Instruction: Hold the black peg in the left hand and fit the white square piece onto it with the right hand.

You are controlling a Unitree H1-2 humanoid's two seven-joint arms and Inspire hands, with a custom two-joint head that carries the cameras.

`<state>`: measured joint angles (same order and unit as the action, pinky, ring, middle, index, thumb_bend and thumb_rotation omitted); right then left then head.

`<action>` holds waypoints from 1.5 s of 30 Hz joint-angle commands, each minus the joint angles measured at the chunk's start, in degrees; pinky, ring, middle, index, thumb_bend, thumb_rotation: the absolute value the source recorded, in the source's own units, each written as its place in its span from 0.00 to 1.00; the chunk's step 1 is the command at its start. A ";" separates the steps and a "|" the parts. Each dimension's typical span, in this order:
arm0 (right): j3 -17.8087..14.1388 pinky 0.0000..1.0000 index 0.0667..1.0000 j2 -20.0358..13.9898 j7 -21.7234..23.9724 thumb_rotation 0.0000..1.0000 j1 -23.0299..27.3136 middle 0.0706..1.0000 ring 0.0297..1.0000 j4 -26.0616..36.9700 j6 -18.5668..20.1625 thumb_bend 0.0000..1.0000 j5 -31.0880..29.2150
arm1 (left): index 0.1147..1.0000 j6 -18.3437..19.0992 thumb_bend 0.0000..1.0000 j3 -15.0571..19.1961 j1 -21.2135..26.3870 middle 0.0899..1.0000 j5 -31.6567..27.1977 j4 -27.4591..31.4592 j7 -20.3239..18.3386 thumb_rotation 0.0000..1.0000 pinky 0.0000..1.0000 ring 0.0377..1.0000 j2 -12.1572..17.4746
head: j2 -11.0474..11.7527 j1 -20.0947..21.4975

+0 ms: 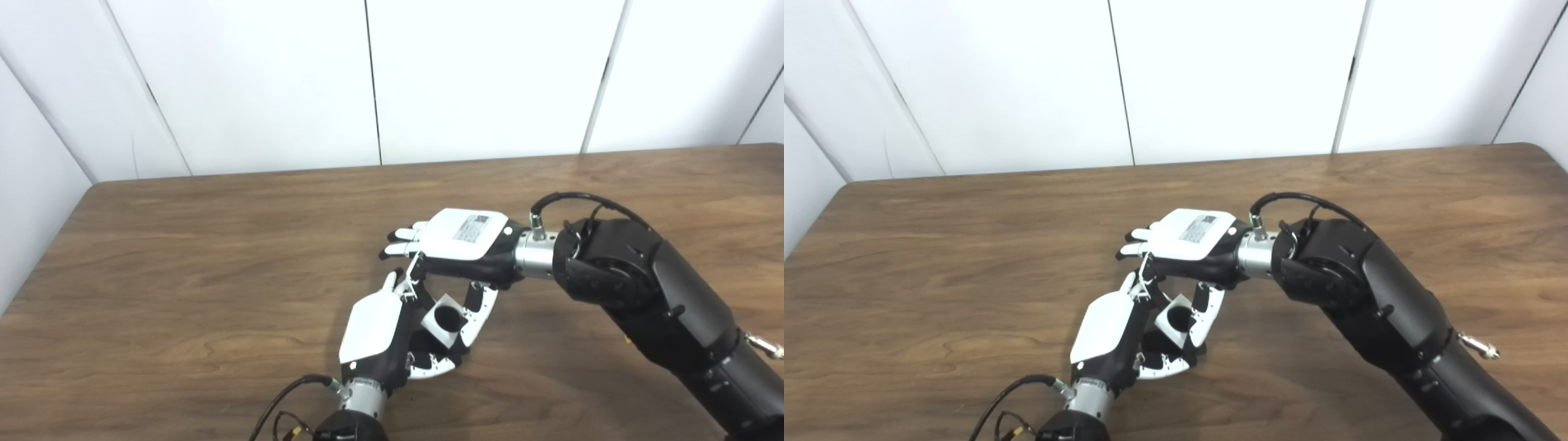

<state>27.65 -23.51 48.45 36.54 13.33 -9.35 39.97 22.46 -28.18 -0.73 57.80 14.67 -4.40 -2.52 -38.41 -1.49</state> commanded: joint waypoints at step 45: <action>-2.14 0.96 0.62 -1.53 -0.51 0.38 1.73 0.96 1.00 -0.26 1.42 0.93 -0.49 | 0.80 1.36 0.84 2.01 -0.78 0.92 -0.91 1.37 -1.16 0.17 0.96 1.00 -0.34 | -0.23 -0.52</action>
<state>26.90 -24.80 49.34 36.50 12.57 -8.57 40.01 23.58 -26.41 -1.43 56.01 14.76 -5.44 -3.21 -38.58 -1.93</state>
